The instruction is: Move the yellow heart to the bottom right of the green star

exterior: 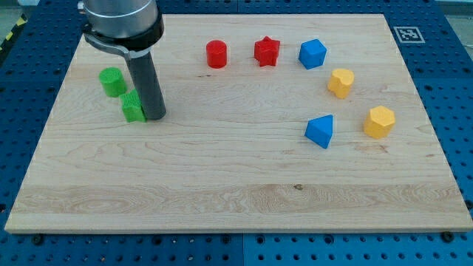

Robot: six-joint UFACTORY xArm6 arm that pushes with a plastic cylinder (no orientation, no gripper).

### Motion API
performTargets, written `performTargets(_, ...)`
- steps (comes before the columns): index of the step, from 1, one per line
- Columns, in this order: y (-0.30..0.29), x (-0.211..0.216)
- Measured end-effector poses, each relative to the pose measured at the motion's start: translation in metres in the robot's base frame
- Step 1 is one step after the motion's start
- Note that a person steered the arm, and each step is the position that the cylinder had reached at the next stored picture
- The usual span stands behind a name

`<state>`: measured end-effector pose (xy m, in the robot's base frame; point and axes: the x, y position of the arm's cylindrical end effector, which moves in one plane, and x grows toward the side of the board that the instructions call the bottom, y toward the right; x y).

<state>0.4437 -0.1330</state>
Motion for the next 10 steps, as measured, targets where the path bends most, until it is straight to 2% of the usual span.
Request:
performTargets(3, -0.003, -0.015)
performTargets(4, 0.046, -0.014)
performTargets(8, 0.324, -0.014)
performTargets(9, 0.376, -0.014)
performTargets(10, 0.382, -0.031)
